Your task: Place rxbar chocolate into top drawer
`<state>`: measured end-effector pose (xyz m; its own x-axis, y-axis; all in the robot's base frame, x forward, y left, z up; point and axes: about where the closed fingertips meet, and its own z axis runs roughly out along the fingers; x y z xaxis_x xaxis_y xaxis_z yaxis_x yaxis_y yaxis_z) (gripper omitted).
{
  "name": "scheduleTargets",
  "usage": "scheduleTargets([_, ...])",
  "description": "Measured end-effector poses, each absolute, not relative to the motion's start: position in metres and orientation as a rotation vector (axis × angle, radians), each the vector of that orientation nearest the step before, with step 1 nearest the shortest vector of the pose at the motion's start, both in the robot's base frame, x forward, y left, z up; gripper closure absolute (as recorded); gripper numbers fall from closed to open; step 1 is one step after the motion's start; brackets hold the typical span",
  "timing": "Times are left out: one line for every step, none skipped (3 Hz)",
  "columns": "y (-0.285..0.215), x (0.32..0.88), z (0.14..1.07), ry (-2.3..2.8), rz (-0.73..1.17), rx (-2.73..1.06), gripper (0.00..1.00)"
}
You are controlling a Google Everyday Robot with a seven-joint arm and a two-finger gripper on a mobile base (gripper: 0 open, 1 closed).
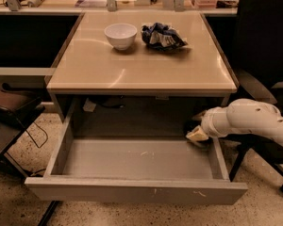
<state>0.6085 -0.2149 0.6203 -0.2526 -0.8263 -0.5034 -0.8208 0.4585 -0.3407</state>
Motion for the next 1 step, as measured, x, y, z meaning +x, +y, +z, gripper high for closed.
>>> scheduleTargets([-0.2149,0.6085,0.6203,2.079,-0.011,-1.367,0.0])
